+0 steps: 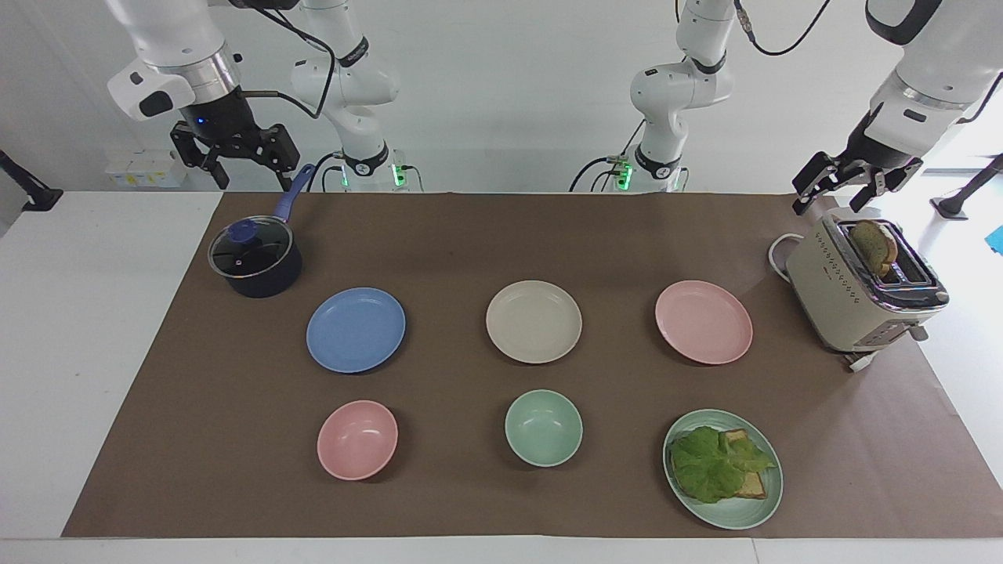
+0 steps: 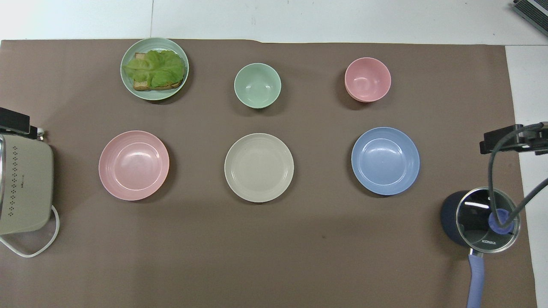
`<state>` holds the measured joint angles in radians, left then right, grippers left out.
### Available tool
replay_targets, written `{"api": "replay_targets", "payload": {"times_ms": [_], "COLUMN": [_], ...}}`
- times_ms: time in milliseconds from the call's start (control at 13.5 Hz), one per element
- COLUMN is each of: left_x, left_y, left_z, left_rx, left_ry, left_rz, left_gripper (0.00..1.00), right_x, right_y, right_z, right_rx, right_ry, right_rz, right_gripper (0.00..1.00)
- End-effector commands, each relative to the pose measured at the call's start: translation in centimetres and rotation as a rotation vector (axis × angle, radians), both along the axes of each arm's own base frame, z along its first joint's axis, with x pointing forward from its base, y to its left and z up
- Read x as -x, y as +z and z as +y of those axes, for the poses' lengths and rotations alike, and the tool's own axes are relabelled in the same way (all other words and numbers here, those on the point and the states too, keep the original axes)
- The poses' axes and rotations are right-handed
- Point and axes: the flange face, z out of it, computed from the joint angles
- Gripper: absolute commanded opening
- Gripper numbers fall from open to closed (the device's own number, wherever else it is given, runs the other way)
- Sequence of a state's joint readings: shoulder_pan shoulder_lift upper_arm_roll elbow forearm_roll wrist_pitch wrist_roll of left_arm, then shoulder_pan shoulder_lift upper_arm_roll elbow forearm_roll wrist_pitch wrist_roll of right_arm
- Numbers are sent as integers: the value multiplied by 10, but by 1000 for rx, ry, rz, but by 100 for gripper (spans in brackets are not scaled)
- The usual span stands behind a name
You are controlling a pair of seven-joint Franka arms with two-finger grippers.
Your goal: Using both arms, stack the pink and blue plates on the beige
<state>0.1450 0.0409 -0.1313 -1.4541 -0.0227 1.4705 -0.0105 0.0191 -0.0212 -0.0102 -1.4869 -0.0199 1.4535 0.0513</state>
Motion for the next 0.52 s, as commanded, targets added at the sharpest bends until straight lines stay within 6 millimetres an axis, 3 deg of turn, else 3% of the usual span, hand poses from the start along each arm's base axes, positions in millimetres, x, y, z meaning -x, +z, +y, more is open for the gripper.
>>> {"api": "replay_targets", "payload": {"times_ms": [0,296,443], "left_x": [13,11,9], "left_y": [-51,-159,-196], "left_z": [3,15,19], "left_rx": [-22,-22,-20], "left_ry": [11,30,34], "left_rz": [62,50,32], "left_gripper": [100,100,100], "right_x": [5,5,5], "right_y": [2,2,2], "right_z": [-1,-2,-2], "right_rx": [-20,-20,-20], "right_ry": [-18,-20,-20], "right_rz": [2,2,2], "right_gripper": [100,100,100]}}
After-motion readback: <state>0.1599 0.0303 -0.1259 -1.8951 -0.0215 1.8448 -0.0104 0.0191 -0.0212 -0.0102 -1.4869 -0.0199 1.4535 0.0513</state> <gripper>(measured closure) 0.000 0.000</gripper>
